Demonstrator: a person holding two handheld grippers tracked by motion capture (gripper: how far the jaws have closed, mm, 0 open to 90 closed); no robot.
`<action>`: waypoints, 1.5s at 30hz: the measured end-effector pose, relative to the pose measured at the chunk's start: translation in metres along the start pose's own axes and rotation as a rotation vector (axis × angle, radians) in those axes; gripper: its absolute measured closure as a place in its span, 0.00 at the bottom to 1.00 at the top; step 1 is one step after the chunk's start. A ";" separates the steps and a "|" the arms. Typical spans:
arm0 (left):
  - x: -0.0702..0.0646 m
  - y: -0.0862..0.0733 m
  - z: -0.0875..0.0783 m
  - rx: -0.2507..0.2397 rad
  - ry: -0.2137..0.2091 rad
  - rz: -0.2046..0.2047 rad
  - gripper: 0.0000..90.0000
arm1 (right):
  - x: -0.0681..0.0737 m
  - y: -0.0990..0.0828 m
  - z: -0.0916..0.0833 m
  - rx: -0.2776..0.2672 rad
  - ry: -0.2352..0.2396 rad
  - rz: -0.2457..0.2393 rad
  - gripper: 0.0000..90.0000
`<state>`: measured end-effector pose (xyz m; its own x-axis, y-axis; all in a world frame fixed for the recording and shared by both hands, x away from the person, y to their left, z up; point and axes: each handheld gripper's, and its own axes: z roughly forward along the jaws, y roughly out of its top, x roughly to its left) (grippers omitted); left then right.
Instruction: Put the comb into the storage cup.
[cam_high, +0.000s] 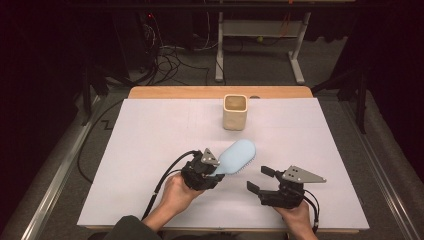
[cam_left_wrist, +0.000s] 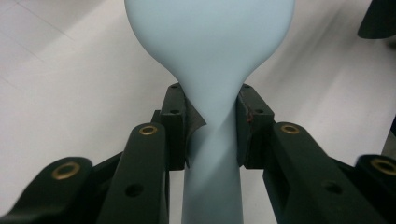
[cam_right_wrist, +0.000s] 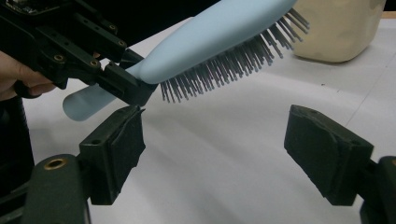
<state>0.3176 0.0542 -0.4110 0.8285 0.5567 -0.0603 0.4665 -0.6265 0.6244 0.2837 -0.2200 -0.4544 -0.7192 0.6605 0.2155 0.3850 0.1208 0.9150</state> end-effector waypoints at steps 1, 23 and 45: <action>-0.001 0.001 0.001 0.003 0.000 0.003 0.77 | 0.000 0.000 0.001 0.002 0.002 0.001 0.22; -0.013 0.006 0.010 0.010 0.012 0.036 0.77 | -0.004 0.008 0.009 -0.017 0.005 0.046 0.19; -0.024 0.012 0.015 -0.002 -0.005 0.059 0.77 | -0.006 0.011 0.016 -0.008 0.006 0.100 0.17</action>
<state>0.3080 0.0250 -0.4138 0.8561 0.5161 -0.0273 0.4161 -0.6570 0.6286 0.3017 -0.2104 -0.4511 -0.6811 0.6642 0.3081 0.4505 0.0485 0.8914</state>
